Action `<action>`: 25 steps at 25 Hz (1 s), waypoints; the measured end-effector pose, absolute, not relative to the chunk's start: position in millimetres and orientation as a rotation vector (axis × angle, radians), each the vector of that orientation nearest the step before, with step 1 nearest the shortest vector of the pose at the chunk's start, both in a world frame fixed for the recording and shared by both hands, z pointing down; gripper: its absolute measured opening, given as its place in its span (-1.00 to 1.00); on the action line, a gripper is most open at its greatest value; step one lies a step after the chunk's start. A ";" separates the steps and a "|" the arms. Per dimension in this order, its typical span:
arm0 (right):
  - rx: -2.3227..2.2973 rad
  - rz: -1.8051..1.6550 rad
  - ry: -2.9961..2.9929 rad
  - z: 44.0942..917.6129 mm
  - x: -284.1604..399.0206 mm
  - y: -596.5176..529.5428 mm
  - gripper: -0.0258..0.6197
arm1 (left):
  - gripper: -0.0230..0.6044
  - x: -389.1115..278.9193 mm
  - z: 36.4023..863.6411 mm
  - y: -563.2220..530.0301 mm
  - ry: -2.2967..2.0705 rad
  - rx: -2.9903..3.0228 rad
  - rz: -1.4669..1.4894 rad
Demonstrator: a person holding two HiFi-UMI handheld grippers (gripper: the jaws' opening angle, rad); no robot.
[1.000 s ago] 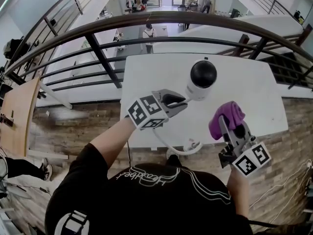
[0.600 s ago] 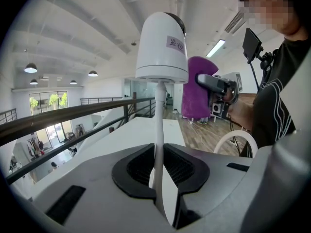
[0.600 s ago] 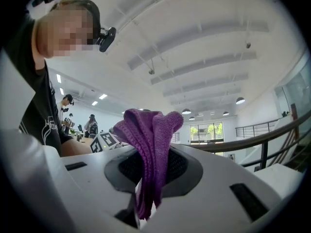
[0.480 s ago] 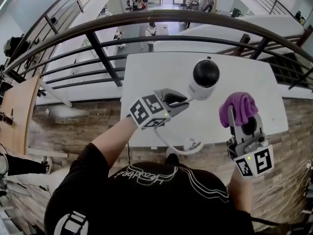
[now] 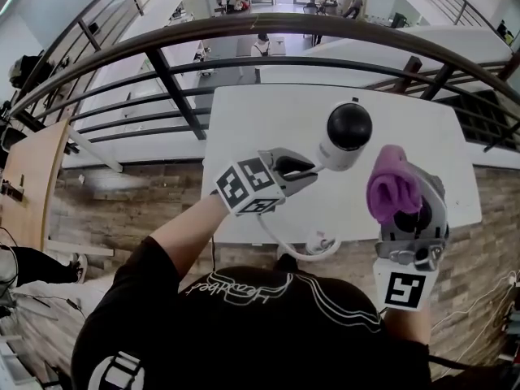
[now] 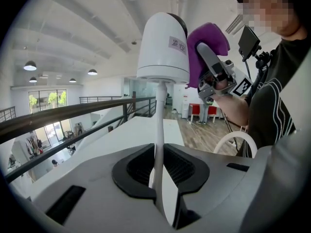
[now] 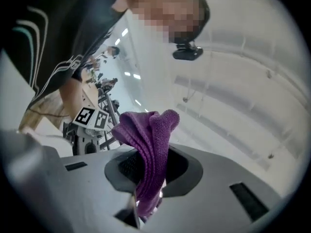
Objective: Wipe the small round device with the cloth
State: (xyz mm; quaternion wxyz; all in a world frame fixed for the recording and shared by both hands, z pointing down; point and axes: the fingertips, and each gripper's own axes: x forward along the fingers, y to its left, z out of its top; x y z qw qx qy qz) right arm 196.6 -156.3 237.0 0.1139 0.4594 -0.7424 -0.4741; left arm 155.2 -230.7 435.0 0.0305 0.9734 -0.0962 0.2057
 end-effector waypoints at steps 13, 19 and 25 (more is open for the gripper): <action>1.161 -1.549 -1.926 289.9 175.1 -175.6 -0.74 | -0.73 156.1 440.1 -234.3 -0.301 2.995 0.627; 1.137 -1.490 -1.969 296.5 169.3 -177.0 -0.74 | -0.73 154.5 436.9 -233.2 -0.295 2.998 0.621; 1.111 -1.406 -2.038 309.6 170.0 -175.4 -0.74 | -0.73 156.2 435.0 -232.0 -0.293 2.992 0.615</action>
